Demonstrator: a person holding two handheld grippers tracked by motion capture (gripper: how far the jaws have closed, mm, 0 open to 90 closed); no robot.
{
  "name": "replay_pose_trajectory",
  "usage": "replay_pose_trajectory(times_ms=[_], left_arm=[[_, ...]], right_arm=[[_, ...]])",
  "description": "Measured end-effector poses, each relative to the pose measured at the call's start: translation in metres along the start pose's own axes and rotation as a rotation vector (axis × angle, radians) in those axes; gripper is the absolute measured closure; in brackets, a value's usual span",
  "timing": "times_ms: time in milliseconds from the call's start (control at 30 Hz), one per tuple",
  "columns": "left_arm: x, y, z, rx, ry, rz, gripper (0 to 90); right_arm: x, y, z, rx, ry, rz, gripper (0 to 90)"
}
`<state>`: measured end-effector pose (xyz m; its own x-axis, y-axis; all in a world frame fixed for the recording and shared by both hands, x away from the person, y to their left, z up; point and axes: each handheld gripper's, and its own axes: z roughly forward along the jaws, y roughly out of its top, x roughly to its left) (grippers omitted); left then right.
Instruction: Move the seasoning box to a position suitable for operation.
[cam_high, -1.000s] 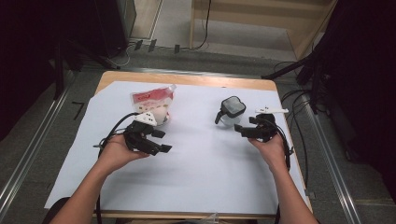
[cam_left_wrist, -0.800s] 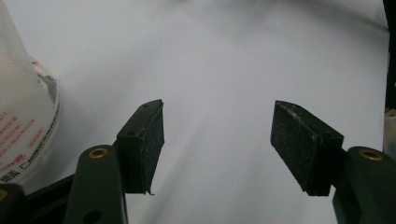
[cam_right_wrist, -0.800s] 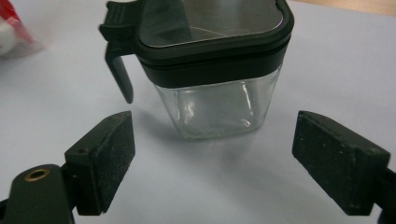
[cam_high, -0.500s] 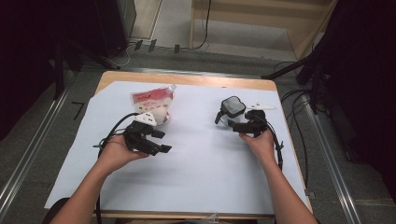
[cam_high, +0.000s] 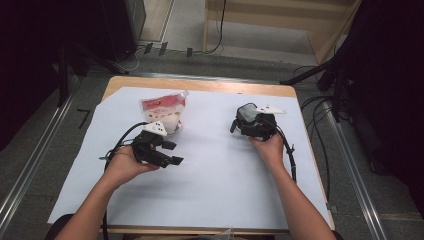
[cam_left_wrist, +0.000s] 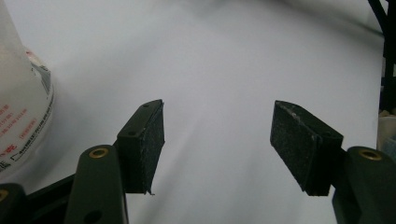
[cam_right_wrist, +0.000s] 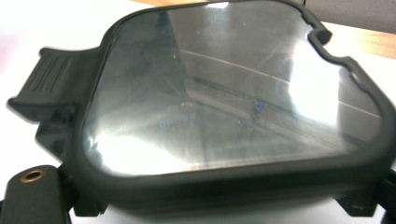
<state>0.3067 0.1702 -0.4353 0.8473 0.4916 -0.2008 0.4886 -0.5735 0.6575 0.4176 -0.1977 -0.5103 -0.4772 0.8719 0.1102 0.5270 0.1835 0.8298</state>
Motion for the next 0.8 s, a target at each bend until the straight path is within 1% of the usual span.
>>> replay_pose_trajectory(times_ms=[33,67,167,200,267,433,467,533,567,600,733,800], left_arm=[[0.0,0.0,0.0,-0.001,-0.007,-0.004,36.1],[-0.001,0.0,0.0,-0.002,-0.007,-0.004,36.1],[-0.002,-0.001,0.001,0.0,-0.004,-0.004,36.2],[-0.002,-0.001,0.001,0.003,-0.004,-0.004,36.2],[-0.003,-0.002,0.001,0.003,-0.004,-0.004,36.2],[-0.002,-0.002,0.001,0.005,-0.005,-0.002,36.3],[-0.002,-0.002,0.001,0.006,0.001,-0.001,36.2],[-0.002,-0.002,0.001,-0.001,0.001,-0.009,36.2],[-0.001,-0.001,0.001,-0.004,-0.001,-0.011,36.2],[-0.002,-0.001,0.001,-0.004,-0.004,-0.014,36.2],[-0.002,-0.001,0.003,0.001,-0.004,-0.008,36.2],[-0.002,0.0,0.003,0.001,-0.008,-0.005,36.2]], right_arm=[[0.0,0.0,0.002,-0.002,-0.005,0.0,12.0],[0.002,-0.001,0.006,-0.008,-0.012,0.0,12.0],[0.003,-0.001,0.009,-0.015,-0.019,-0.002,12.0],[0.003,-0.002,0.011,-0.029,-0.023,0.007,11.9],[0.003,-0.002,0.012,-0.039,-0.029,0.011,12.6],[0.003,-0.002,0.011,-0.04,-0.027,0.008,13.3],[0.002,-0.001,0.011,-0.041,-0.024,0.029,13.5],[0.001,-0.001,0.01,-0.042,-0.022,0.038,13.6],[0.001,0.0,0.009,-0.038,-0.017,0.063,13.7],[0.0,0.0,0.009,-0.034,-0.013,0.068,13.8],[0.001,0.002,0.005,-0.036,-0.017,0.058,13.9],[0.003,0.004,0.002,-0.046,-0.008,0.049,14.0]])
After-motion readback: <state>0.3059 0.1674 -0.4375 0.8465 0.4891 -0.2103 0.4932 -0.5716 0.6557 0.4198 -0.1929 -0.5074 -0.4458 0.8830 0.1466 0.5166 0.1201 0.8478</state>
